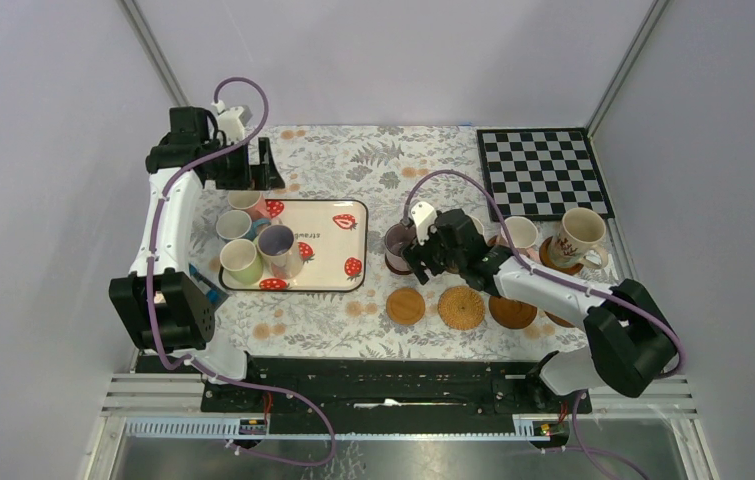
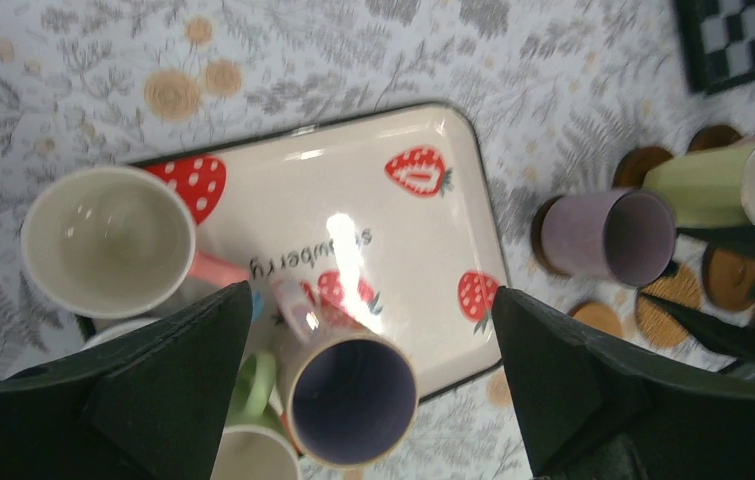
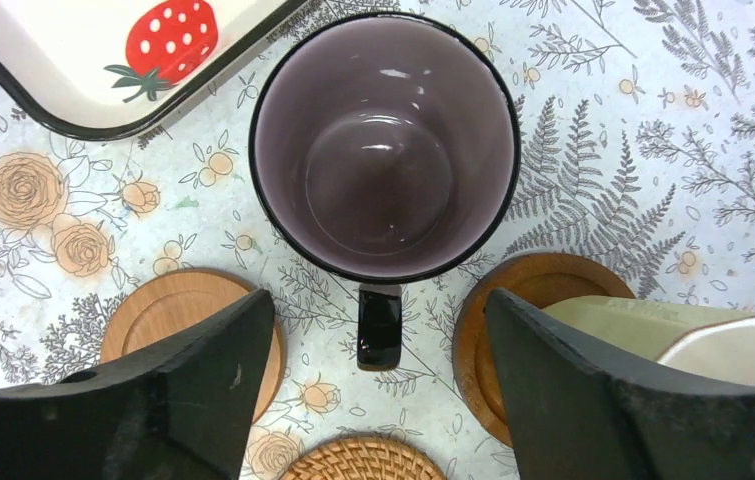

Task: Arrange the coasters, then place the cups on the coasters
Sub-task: Place the cup on the coaster.

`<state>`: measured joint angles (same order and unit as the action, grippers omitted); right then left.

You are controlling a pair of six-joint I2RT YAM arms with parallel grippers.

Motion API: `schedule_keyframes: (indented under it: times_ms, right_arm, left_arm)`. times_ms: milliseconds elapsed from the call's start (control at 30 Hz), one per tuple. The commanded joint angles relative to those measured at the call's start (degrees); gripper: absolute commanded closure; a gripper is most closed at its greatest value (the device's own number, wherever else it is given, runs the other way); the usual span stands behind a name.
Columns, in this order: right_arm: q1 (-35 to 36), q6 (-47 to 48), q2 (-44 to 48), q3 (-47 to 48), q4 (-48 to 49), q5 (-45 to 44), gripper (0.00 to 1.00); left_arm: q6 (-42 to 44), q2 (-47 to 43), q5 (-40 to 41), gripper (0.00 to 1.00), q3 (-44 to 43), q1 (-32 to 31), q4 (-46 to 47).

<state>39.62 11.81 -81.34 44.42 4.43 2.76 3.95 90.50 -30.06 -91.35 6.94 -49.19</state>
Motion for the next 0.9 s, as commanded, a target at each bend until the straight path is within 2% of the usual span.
schedule_keyframes:
  times_ms: [0,167,367,500,867]
  right_arm:
    - [0.34,0.88,3.15,3.72,-2.66,1.27,0.13]
    - [0.3,-0.19,3.46,7.47,-3.98,0.59,0.06]
    - [0.24,-1.59,1.94,12.65,-5.99,-0.2,0.04]
    - [0.29,-2.01,1.04,14.78,-6.28,-0.92,0.02]
    - [0.24,-2.55,2.65,14.01,-6.12,-1.95,0.0]
  left_arm:
    - [7.76,-2.25,5.44,0.01,-1.31,0.14,-9.74]
    - [8.99,-5.9,7.95,0.01,3.75,0.14,-15.07]
    - [6.86,-5.63,6.43,0.01,8.22,-0.44,-15.17]
    - [5.84,-4.62,7.99,0.01,10.12,-1.75,-12.06]
    - [4.19,1.73,14.47,0.01,6.98,-6.46,-6.23]
